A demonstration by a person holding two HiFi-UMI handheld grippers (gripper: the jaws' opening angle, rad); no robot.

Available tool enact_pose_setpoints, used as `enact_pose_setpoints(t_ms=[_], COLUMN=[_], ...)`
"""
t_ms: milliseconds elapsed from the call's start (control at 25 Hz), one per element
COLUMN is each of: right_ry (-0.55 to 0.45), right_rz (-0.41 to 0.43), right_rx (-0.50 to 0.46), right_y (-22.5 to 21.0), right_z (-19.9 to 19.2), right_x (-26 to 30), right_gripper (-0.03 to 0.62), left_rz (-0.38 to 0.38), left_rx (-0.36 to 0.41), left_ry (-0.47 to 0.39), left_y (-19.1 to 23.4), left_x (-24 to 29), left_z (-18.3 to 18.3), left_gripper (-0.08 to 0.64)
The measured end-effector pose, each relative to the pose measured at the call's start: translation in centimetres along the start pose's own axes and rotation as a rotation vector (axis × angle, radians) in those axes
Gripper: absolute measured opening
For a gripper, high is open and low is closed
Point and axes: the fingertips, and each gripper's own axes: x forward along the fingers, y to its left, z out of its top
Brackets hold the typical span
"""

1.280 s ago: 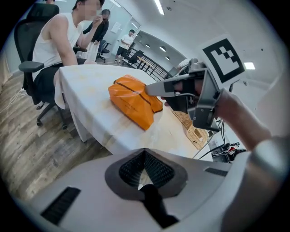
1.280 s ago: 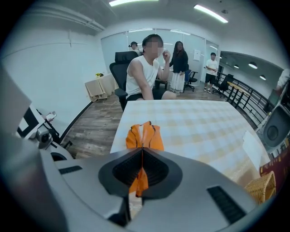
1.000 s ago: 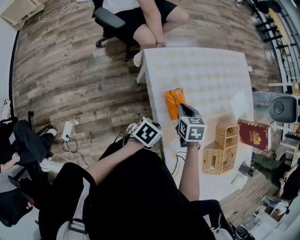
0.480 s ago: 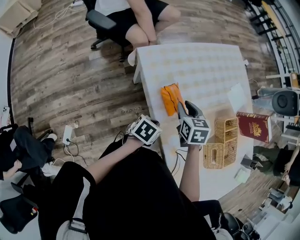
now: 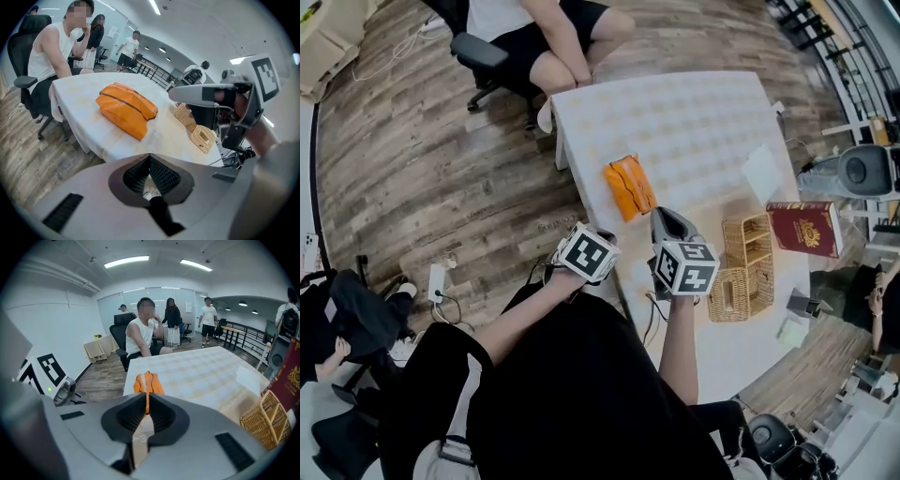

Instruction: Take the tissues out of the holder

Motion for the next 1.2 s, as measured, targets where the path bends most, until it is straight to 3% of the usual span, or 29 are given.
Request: enact_pose_setpoints(t_ms=[320, 520, 880, 1200], right_ry=[0.037, 0.083, 0.145, 0.221], right_rz=[0.049, 0.074, 0.076, 0.060], right_rx=[0.024, 0.055, 0.112, 0.098], right_y=[1.7, 3.2, 3.7, 3.6], right_z=[-3.4, -6.6, -11.6, -14.8], right_x=[-1.6, -2.7, -5.0, -6.9], right_gripper=[0.015, 0.015, 0.015, 0.015], left_rz=[0.014, 0.067, 0.142, 0.144], left_rx=[0.018, 0.030, 0.053, 0.049], left_ry=[0.008, 0.014, 0.008, 0.006], left_y=[-2.0, -2.8, -5.2, -8.2], left_x=[0.3, 0.4, 0.6, 0.9], left_z=[-0.6, -1.8, -3.6, -5.3], left_gripper=[0.000, 0.000, 0.000, 0.000])
